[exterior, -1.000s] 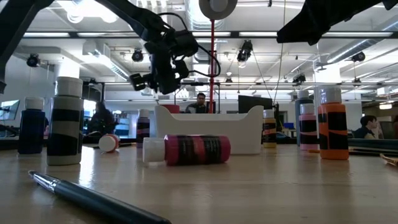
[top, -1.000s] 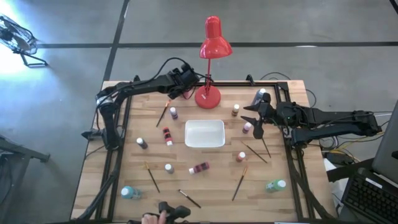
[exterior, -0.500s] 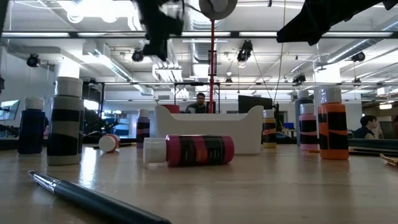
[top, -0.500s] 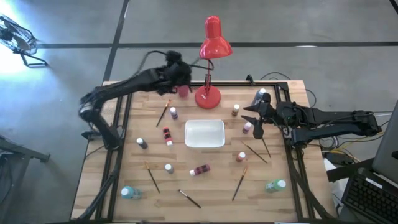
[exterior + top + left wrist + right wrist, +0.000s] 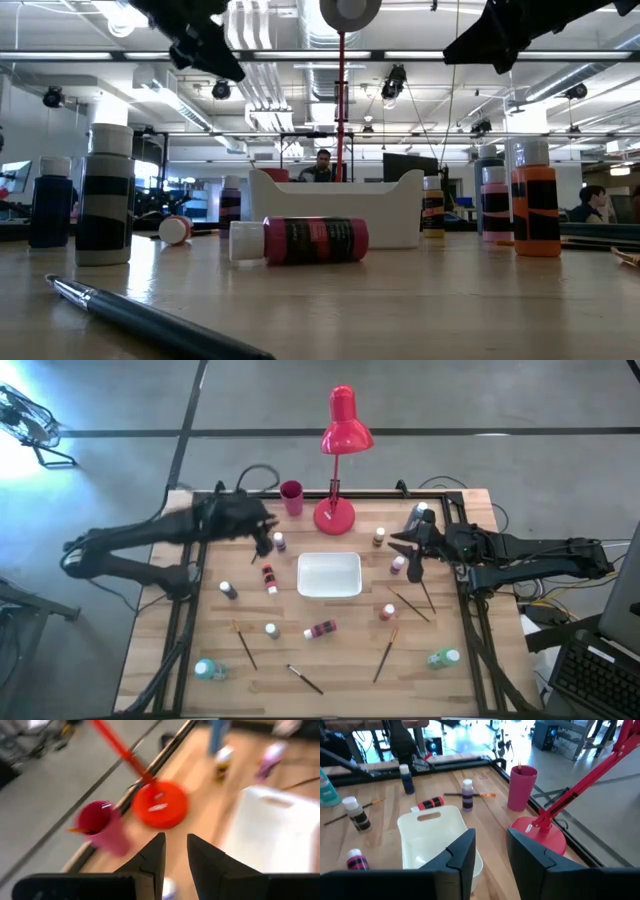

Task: Pick & Place Paint Supplies
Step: Put the blue paint bottle into the white bin

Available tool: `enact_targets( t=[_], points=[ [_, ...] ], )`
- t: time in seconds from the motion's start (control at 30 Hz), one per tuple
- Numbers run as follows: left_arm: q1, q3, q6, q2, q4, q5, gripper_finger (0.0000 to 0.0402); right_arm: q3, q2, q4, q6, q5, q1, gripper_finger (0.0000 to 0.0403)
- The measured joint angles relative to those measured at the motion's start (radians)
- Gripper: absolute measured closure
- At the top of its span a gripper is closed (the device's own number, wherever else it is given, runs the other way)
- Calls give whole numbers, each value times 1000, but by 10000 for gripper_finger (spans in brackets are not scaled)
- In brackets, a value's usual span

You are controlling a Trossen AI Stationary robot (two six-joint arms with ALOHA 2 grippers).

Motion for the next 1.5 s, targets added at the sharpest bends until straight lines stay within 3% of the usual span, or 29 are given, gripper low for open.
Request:
enact_targets(
  t=[0.27,0.53,0.87,1.37,1.5],
  points=[
    [-171,-343,-35,-146,547,8,317,-7,0,180,-10,0,0,335],
    [-226,-514,-81,-176,905,17,317,-34,0,219,-30,0,0,364],
    [-230,-531,-165,-175,971,174,317,-99,0,341,-8,-1,0,384],
    [-230,-531,-132,-175,1005,191,317,-142,0,426,-2,-4,1,394],
    [-236,-533,-104,-189,991,230,317,-123,-2,424,-53,-6,51,394]
  ],
)
